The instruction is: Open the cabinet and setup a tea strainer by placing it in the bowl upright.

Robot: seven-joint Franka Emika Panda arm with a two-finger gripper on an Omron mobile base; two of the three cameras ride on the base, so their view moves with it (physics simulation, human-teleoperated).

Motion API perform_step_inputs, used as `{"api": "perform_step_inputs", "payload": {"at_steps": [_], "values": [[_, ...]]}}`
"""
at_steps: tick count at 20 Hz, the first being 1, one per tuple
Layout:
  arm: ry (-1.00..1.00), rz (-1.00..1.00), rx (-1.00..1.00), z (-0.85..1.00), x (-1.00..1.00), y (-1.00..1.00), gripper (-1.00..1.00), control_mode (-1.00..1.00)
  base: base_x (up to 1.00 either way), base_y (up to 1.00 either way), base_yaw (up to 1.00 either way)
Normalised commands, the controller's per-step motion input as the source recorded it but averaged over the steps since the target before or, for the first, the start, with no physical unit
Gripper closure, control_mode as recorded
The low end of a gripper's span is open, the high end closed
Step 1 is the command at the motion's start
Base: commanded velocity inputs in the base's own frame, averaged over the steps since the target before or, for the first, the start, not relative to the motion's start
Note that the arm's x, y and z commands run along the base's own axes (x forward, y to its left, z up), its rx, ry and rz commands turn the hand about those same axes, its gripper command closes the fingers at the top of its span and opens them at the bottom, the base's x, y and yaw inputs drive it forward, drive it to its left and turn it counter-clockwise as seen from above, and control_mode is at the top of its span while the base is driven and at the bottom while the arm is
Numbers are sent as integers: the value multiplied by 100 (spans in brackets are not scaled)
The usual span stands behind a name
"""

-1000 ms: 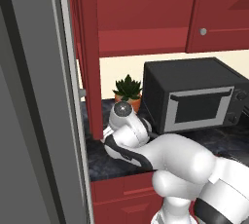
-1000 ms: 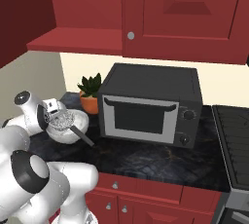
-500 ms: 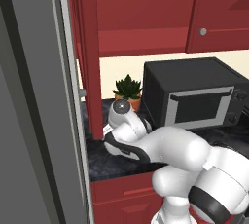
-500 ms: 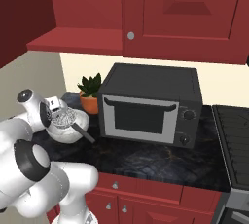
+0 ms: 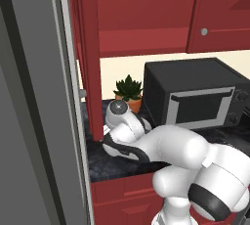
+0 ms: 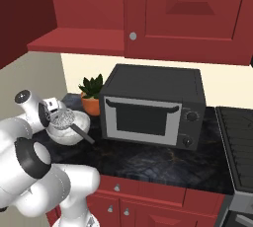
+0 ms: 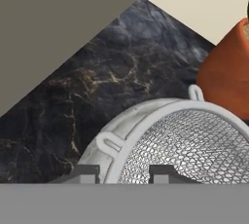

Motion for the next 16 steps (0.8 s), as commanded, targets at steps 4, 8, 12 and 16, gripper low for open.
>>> {"api": "perform_step_inputs", "payload": {"at_steps": [4, 8, 12, 16], "values": [[0, 0, 0, 0, 7, 1, -100, -100, 0, 0, 0], [0, 0, 0, 0, 2, 0, -100, -100, 0, 0, 0], [0, 0, 0, 0, 0, 0, -100, -100, 0, 0, 0], [0, 0, 0, 0, 0, 0, -100, -100, 0, 0, 0]]}}
